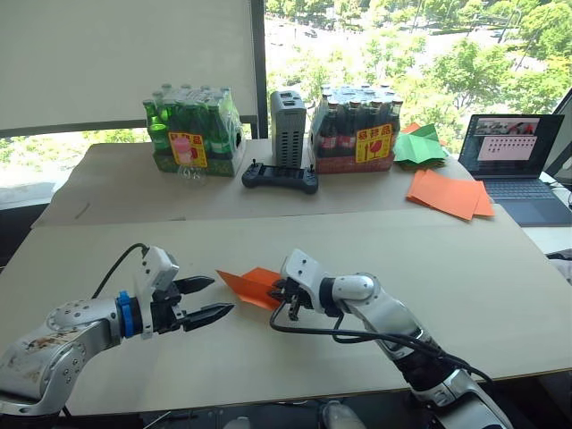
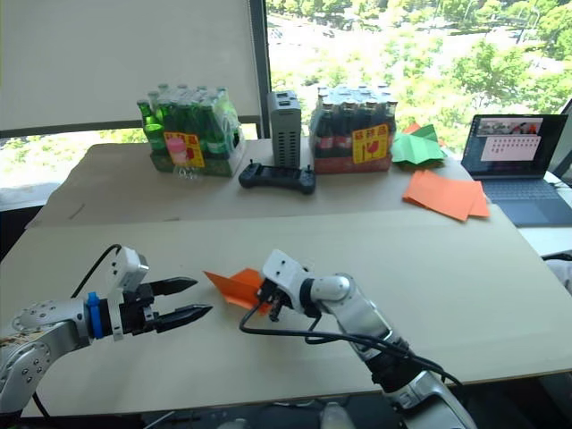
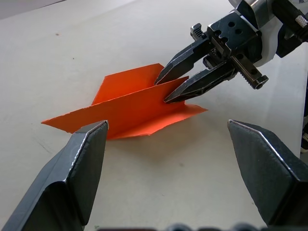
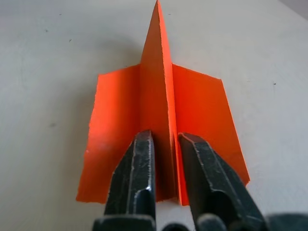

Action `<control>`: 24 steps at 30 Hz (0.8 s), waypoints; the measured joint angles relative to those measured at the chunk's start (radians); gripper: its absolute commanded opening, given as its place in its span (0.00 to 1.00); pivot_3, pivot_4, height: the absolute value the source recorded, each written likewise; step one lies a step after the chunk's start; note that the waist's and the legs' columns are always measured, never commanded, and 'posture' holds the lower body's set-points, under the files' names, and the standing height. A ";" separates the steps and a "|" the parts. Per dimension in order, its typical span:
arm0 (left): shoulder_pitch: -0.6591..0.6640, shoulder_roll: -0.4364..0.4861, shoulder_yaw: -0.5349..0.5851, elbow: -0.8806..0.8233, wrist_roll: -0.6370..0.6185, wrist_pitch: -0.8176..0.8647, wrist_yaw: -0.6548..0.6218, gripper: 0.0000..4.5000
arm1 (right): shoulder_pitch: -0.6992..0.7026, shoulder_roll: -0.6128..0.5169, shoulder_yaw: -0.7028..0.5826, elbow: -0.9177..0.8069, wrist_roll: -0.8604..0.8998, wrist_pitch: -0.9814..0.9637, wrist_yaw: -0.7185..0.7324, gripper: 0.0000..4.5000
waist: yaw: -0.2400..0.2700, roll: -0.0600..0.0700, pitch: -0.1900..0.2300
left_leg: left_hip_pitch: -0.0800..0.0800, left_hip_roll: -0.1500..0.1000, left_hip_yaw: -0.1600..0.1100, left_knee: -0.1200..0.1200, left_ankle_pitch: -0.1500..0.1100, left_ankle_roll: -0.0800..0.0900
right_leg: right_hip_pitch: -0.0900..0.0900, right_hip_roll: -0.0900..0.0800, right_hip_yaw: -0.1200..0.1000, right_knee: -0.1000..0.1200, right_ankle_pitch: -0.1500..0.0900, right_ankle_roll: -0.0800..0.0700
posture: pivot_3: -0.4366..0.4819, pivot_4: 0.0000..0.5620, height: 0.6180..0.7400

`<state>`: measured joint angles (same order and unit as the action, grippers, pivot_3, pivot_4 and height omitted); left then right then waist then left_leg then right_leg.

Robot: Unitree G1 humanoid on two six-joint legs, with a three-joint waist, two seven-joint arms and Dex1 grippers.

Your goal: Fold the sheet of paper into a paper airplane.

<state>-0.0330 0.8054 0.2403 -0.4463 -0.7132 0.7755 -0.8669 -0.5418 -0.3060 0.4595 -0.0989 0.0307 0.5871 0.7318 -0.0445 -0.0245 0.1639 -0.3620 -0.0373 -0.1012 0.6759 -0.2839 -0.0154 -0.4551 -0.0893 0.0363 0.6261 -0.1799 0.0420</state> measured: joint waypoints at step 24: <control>-0.157 -0.126 -0.165 -0.006 0.164 -0.194 0.095 0.94 | 0.100 -0.017 -0.600 -0.195 -0.051 0.460 -0.488 0.01 | 0.025 0.000 0.000 | -0.002 -0.001 0.001 0.002 0.000 0.000 | 0.000 -0.001 0.001 0.000 0.000 0.000 | 0.48 0.27 0.86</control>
<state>-0.1896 0.6789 0.0749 -0.4528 -0.5493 0.5813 -0.7716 -0.4414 -0.3230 -0.1403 -0.2940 -0.0201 1.0472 0.2442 -0.0196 -0.0247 0.1636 -0.3637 -0.0388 -0.1001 0.6778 -0.2839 -0.0153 -0.4551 -0.0903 0.0374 0.6263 -0.1797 0.0418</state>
